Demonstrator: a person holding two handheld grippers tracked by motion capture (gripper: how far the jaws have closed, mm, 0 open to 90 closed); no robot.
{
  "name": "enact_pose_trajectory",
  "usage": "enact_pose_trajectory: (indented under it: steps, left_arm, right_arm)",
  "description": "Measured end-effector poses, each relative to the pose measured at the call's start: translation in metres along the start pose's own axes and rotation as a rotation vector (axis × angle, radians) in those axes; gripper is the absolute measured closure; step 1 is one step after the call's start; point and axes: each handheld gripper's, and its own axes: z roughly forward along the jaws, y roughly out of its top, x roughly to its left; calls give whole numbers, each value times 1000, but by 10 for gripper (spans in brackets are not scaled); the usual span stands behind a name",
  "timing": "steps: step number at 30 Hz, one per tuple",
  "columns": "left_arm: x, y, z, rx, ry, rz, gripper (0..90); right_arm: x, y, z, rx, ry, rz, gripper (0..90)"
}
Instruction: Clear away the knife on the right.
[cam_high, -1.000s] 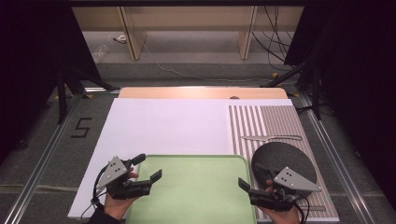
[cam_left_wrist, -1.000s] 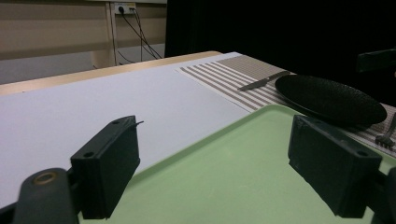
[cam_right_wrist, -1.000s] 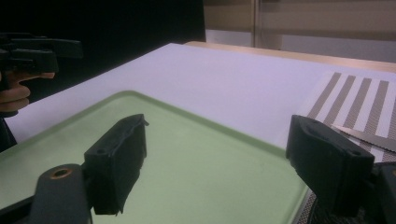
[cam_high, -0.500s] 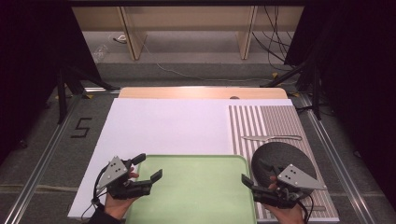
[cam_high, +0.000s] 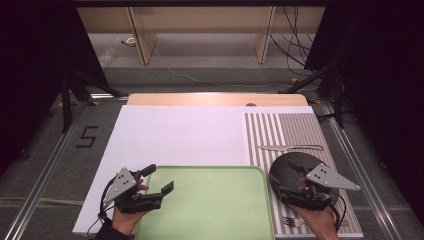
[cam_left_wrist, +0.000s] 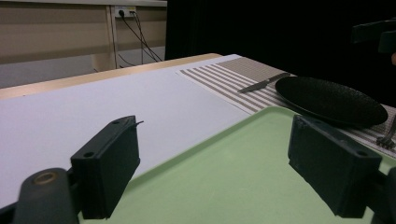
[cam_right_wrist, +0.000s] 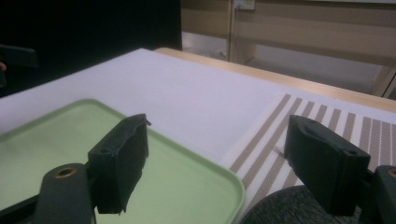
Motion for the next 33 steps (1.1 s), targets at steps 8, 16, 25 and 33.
enact_pose_trajectory:
  steps: [8,16,25,33]
  left_arm:
    - [0,0,0,-4,2,0,162]
    - [0,0,0,0,1,4,162]
    - [0,0,1,0,-1,3,162]
    - [0,0,1,-3,-5,1,162]
  right_arm:
    - [-15,7,4,60,-20,-33,243]
    - [-41,14,9,151,-53,-36,244]
    - [-69,25,12,227,-88,-30,250]
    - [-85,28,22,307,-99,-47,255]
